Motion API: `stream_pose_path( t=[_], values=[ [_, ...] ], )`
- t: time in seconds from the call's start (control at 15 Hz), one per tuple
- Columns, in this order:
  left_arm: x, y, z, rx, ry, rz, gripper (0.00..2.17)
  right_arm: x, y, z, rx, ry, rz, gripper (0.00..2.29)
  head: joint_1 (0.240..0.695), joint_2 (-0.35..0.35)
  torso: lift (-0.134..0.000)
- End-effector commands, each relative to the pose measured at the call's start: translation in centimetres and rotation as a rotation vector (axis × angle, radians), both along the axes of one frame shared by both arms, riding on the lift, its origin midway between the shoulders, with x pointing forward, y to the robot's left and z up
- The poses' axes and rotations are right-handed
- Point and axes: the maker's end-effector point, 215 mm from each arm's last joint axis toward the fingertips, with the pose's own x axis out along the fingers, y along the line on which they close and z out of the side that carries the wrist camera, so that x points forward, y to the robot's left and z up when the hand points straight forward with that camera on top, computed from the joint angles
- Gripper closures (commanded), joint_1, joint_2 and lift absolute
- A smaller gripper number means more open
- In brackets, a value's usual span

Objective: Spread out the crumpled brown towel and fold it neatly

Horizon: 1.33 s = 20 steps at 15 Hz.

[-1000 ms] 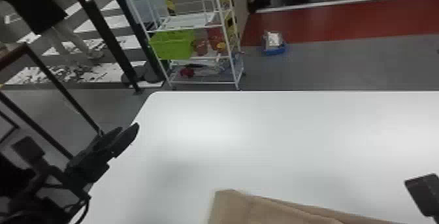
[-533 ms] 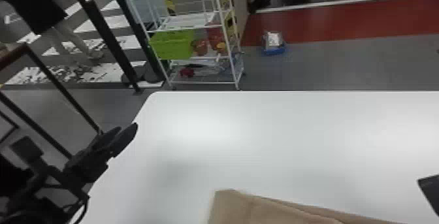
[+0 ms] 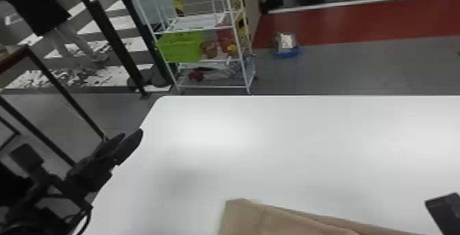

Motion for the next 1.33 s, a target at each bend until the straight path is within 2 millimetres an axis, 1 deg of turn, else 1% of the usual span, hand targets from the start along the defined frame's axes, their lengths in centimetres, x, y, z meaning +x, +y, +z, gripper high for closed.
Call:
stream_pose_path(
  t=[0.0,0.13,0.4,0.53,0.6,0.8,0.93,1.2,1.27],
  values=[
    [0.1,-0.2,0.0,-0.002,-0.001,-0.004,0.08,-0.2,0.1,-0.4,-0.016,0.007,0.011,0.55,0.695,0.35,-0.122],
    [0.1,-0.2,0.0,-0.002,-0.001,-0.004,0.08,-0.5,0.0,-1.0,-0.022,0.02,0.011,0.56,0.695,0.35,-0.122],
    [0.2,-0.2,0.1,-0.001,-0.003,-0.003,0.08,-0.4,0.0,-0.5,-0.012,0.018,0.014,0.56,0.695,0.35,-0.122],
    [0.3,-0.3,0.0,-0.005,-0.003,-0.005,0.08,-0.6,0.1,-1.2,-0.029,0.023,0.02,0.56,0.695,0.35,-0.122],
    [0.3,-0.4,0.0,-0.005,-0.003,-0.007,0.08,-0.6,0.0,-1.4,-0.032,0.026,0.021,0.65,0.695,0.35,-0.122],
    [0.3,-0.5,0.0,-0.003,-0.003,-0.008,0.08,-0.5,-0.1,-1.6,-0.037,0.026,0.019,0.68,0.695,0.35,-0.122],
    [0.4,-0.4,-0.1,-0.005,-0.001,-0.007,0.08,-0.3,-0.2,-1.6,-0.034,0.028,0.013,0.77,0.695,0.35,-0.122],
    [0.5,-0.6,-0.2,-0.005,0.001,-0.007,0.08,0.4,-0.5,-1.5,-0.037,0.024,0.001,0.77,0.695,0.35,-0.122],
    [0.5,-0.6,-0.2,-0.005,0.001,-0.007,0.08,0.5,-0.6,-1.6,-0.036,0.027,-0.001,0.81,0.695,0.35,-0.122]
  ],
)
